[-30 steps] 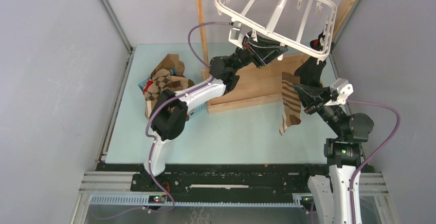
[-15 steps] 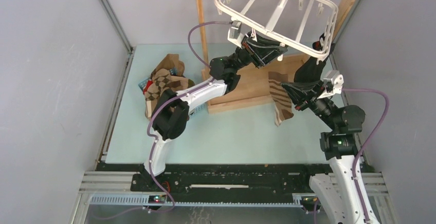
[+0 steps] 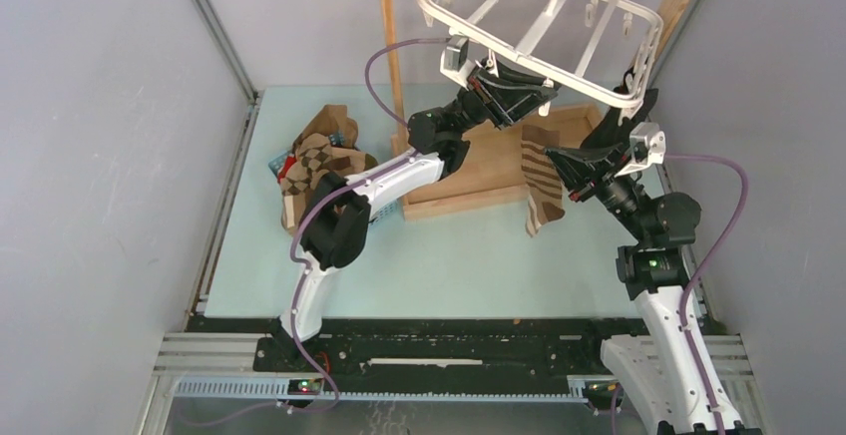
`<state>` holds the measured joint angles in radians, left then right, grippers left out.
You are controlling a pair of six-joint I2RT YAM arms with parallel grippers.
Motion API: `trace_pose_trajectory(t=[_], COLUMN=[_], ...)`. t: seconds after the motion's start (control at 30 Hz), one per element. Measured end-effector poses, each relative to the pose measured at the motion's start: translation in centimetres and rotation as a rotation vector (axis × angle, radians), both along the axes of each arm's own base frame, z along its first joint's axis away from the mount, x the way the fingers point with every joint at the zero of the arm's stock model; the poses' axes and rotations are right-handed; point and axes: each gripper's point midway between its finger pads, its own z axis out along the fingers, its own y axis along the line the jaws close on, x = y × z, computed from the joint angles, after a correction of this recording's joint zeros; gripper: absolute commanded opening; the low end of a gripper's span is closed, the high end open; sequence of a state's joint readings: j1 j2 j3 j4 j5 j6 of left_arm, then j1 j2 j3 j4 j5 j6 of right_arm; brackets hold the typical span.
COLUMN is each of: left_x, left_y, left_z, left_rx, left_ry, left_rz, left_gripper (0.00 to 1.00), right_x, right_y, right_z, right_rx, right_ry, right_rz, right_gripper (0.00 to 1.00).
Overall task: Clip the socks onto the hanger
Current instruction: Open the clamp at the hanger, then clamp the sock onto the hanger.
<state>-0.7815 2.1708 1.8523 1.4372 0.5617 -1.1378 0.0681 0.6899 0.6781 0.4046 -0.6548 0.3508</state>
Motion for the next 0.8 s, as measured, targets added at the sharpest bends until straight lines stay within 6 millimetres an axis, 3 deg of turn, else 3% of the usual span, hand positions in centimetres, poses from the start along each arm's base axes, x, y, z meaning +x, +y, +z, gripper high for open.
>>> trace_pose_trajectory(t=[0.8], left_x=[-0.4], left_y=[0.0], left_z=[0.2], left_rx=[-0.001], left_ry=[0.016], left_rz=[-0.066], left_gripper=[0.0], right_x=[0.5], right_y=[-0.2], right_z=[3.0], right_rx=[0.06], right_ry=[-0.083], right_rz=[-0.006], right_gripper=[0.0])
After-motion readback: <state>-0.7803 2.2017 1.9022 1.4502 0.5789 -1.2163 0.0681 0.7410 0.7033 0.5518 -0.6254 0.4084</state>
